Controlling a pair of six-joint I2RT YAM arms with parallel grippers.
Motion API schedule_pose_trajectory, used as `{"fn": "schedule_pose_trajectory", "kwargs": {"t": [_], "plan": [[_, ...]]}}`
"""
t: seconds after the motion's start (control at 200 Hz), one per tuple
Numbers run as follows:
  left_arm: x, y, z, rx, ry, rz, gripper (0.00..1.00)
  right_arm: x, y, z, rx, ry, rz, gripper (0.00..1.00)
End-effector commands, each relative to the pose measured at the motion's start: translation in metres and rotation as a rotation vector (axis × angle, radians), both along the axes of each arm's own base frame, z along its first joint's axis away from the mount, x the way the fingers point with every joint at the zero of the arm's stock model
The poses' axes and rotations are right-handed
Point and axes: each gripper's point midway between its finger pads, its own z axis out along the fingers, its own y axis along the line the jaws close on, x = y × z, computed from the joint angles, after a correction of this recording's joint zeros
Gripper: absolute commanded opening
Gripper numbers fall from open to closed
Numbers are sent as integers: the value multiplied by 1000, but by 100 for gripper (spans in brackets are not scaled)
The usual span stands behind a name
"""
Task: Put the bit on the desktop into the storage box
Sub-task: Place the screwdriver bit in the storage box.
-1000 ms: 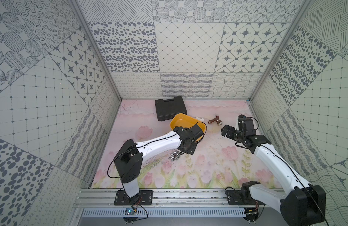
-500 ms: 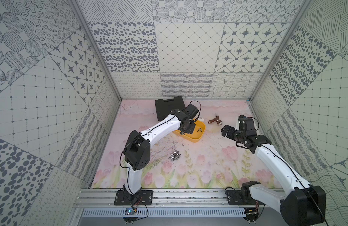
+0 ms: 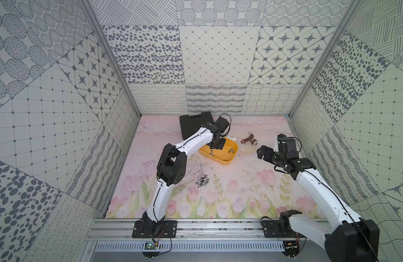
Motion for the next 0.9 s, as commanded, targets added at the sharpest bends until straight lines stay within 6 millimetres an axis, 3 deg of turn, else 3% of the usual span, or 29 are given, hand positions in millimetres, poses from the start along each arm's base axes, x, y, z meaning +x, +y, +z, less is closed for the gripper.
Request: {"fn": "schedule_pose_trajectory", "kwargs": {"t": [0.0, 0.37, 0.63, 0.895], "plan": [[0, 2, -11, 32, 29, -33, 15, -3, -1, 3, 4, -17, 6, 97], [0, 2, -16, 38, 41, -31, 20, -3, -1, 3, 5, -17, 9, 96], [-1, 2, -10, 34, 36, -29, 36, -3, -2, 4, 5, -17, 12, 97], [-5, 5, 9, 16, 17, -30, 55, -3, -1, 7, 11, -22, 16, 97]]}}
